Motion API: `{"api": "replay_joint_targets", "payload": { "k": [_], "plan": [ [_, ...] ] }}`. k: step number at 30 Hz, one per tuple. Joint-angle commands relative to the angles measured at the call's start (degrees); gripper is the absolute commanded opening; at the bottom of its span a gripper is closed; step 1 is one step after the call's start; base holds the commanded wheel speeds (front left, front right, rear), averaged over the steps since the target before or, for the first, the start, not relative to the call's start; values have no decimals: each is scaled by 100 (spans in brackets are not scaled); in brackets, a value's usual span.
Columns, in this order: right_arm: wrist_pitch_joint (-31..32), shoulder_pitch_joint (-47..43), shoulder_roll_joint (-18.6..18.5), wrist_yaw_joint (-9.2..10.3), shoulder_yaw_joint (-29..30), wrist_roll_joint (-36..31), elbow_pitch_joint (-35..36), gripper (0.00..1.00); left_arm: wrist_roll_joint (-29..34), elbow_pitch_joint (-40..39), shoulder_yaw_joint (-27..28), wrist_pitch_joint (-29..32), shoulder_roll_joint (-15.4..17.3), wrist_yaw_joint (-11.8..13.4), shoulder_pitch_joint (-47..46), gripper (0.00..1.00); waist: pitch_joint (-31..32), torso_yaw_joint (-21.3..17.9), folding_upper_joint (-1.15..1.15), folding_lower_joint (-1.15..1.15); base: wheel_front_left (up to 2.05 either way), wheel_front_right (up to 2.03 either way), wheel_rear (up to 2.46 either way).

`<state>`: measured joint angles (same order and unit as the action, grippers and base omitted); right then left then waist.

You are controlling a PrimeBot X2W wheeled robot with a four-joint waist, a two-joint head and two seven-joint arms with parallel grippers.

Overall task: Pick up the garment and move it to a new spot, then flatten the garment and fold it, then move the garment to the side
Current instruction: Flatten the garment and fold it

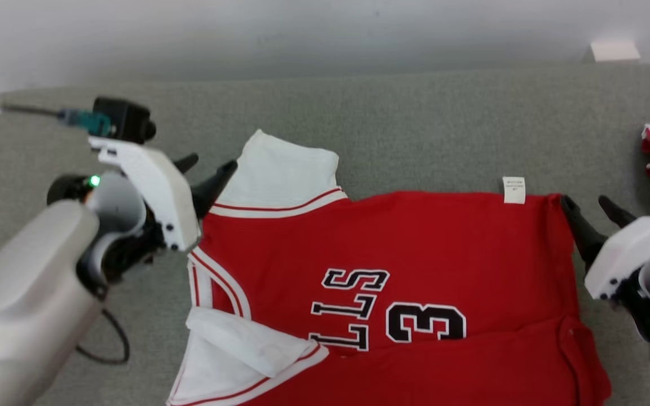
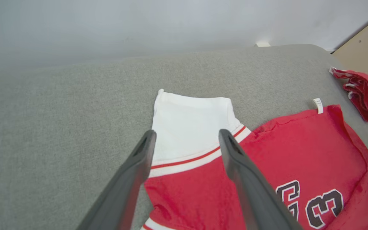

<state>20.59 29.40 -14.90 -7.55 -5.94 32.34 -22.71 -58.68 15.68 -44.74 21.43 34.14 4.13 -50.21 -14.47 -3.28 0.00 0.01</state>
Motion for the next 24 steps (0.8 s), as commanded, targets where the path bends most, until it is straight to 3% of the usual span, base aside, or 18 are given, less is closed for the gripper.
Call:
{"api": "replay_joint_targets", "payload": {
  "k": [1, 12, 22, 23, 24],
  "plan": [
    [-32, 157, -51, 14, -62, 6, -123, 100, 43, 126, -15, 68, -50, -54, -149, 100, -282, -67, 0, -1, 0, 0, 0],
    [-220, 1381, -30, 14, -1063, 375, -1604, 100, 333, 1971, -375, 622, -658, -709, -1575, 100, -946, -294, 0, -1, 0, 0, 0],
    [-427, 1598, -54, 15, -2030, 1128, -1607, 100, 669, 3173, -672, 677, -754, -988, -2178, 100, -1251, -697, 0, -1, 0, 0, 0],
    [-428, 1610, -49, 15, -2141, 1201, -1602, 96, 673, 3266, -710, 713, -764, -1010, -2207, 100, -1269, -726, 0, -1, 0, 0, 0],
    [-438, 1628, -56, 15, -2237, 1262, -1606, 85, 645, 3348, -725, 729, -784, -1045, -2246, 100, -1281, -751, 0, -1, 0, 0, 0]
  ]
}}
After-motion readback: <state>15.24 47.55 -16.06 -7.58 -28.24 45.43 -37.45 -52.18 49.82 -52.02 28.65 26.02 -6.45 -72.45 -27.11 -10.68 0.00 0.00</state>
